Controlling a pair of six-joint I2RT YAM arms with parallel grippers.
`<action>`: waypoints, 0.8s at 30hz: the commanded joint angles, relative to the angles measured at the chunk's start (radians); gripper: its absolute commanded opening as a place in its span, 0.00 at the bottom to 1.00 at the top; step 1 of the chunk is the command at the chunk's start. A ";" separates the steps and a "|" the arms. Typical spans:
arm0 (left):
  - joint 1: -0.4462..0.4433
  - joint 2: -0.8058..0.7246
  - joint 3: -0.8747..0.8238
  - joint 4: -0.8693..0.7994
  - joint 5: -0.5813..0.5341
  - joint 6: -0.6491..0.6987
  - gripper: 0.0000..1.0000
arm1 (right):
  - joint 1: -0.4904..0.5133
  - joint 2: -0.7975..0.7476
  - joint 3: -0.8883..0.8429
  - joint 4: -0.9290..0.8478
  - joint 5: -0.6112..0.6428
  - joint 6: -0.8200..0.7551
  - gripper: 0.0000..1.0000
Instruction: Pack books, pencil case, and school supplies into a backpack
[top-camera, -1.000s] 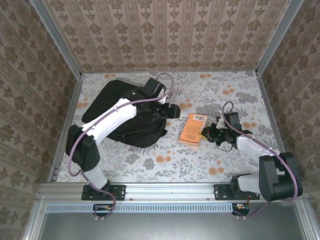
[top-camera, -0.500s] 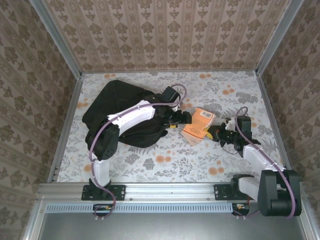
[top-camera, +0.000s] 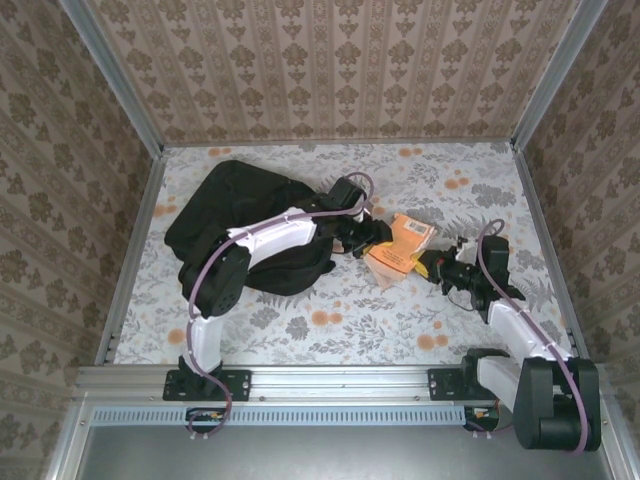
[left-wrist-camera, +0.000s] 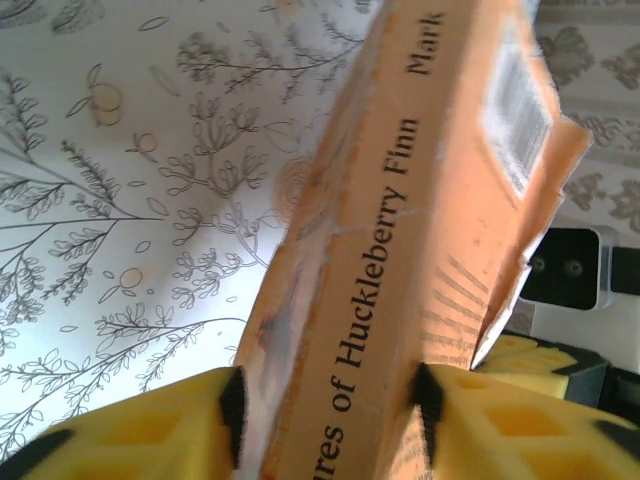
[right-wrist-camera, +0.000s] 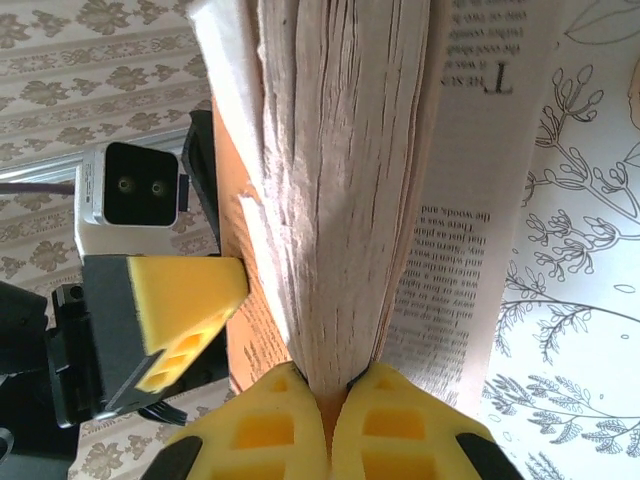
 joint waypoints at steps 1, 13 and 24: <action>0.000 -0.086 -0.012 0.048 0.015 -0.028 0.36 | 0.008 -0.065 0.042 -0.054 -0.014 -0.028 0.00; 0.006 -0.333 0.002 -0.067 -0.094 0.114 0.00 | 0.157 -0.202 0.251 -0.328 0.171 -0.145 0.75; 0.023 -0.635 -0.151 0.071 -0.190 0.123 0.00 | 0.332 -0.176 0.376 -0.113 0.188 -0.010 1.00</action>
